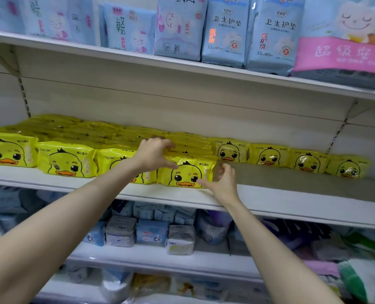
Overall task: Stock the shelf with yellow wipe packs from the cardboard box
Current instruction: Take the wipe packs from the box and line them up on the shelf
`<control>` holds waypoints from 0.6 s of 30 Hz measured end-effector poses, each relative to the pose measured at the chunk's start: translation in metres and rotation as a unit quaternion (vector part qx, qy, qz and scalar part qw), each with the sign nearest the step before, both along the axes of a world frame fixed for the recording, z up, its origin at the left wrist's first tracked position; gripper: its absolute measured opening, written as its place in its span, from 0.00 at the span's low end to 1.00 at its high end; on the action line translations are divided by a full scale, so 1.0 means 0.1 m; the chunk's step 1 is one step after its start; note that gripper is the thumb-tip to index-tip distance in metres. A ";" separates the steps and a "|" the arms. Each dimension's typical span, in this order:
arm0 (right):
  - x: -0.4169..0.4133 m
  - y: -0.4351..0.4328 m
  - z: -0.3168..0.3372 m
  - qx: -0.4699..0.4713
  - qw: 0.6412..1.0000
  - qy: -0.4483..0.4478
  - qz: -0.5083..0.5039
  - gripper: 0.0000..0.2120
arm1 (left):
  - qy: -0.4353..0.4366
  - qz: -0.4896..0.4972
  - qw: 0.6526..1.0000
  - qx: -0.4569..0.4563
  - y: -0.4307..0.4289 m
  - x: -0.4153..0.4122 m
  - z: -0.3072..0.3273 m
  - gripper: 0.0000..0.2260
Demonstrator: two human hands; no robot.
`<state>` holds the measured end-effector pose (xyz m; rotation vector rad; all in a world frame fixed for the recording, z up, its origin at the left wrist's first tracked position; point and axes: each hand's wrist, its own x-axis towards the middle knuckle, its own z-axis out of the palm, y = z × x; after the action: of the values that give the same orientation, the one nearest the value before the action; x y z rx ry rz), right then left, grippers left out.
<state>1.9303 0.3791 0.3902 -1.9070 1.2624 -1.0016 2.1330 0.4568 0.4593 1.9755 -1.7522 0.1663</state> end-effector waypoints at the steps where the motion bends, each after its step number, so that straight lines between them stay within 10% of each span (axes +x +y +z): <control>1: -0.04 0.03 0.01 0.001 1.000 -0.020 0.008 0.43 | 0.032 -0.013 0.999 -0.016 0.04 -0.03 -0.02 0.29; 18: -0.83 0.79 -0.53 0.032 0.985 -0.160 0.048 0.12 | 0.412 -0.102 0.905 -0.018 0.79 -0.90 -0.95 0.21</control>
<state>1.8470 0.4578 0.3368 -1.6612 0.9962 -1.1468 2.0425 0.5355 0.3647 1.4723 -1.3343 -0.6180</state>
